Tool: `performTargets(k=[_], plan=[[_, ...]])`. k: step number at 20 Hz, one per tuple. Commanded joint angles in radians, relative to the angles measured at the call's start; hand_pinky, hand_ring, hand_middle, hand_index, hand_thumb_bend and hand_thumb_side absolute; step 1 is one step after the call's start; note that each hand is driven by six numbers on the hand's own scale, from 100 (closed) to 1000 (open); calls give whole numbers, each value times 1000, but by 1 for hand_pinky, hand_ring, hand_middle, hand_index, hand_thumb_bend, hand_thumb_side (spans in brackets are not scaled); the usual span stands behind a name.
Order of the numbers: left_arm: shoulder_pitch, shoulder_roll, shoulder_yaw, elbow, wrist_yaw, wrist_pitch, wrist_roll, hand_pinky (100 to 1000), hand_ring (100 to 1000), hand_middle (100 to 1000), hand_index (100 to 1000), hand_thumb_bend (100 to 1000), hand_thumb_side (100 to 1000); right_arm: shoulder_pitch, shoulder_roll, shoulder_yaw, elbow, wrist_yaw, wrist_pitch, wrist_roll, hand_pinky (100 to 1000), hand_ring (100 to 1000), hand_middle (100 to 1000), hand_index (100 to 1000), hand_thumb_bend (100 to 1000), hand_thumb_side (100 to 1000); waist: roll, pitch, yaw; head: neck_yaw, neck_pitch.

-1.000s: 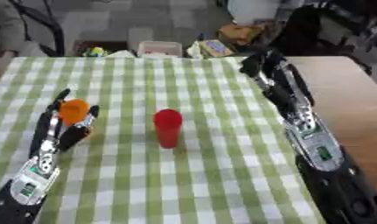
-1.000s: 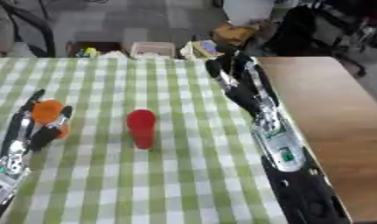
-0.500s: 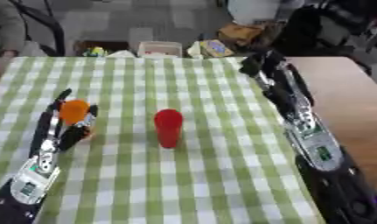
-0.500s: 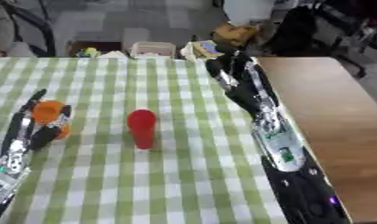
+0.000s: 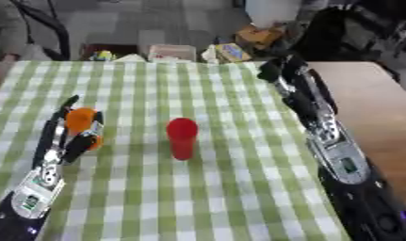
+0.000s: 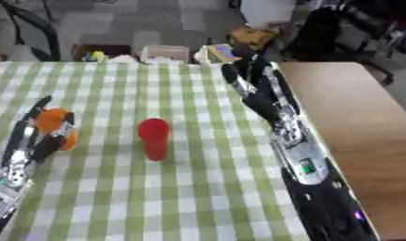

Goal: Pour the contents of one cup into another cup.

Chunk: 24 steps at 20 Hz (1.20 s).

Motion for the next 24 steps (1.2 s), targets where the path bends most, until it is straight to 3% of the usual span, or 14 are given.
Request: performTargets(k=[1,4,7,12,24], plan=[[2,-7,-11,22,-13,6,-19,722,698,553,978,237,620,-22,-7,-1,-11,-5,-2,3,730,628,598,830,518,674,-1,-9,-1,-1,-11],[3,-7,-11,22,-23,5,-24,737,713,566,982,412,675,-22,-7,-1,-11,-5,-2,4,730,628,599,830,517,674,-1,-9,-1,-2,-11],[2,-4,-11,16,-43,3,-19,747,724,578,985,489,684,-23,-7,-1,-11,-5,-3,4,730,628,599,830,517,674,-1,-10,-2,-3,-12],[1,-3,-13,11,-79,7,-21,758,735,590,986,327,602,-22,-7,-1,-11,-5,-2,4,730,628,599,830,515,676,1,-10,-3,-3,-11],[2,-10,-11,20,-86,9,-36,747,718,568,986,100,542,-21,-6,-2,-11,-4,-1,7,731,628,599,831,509,682,3,-10,-7,-6,-10]])
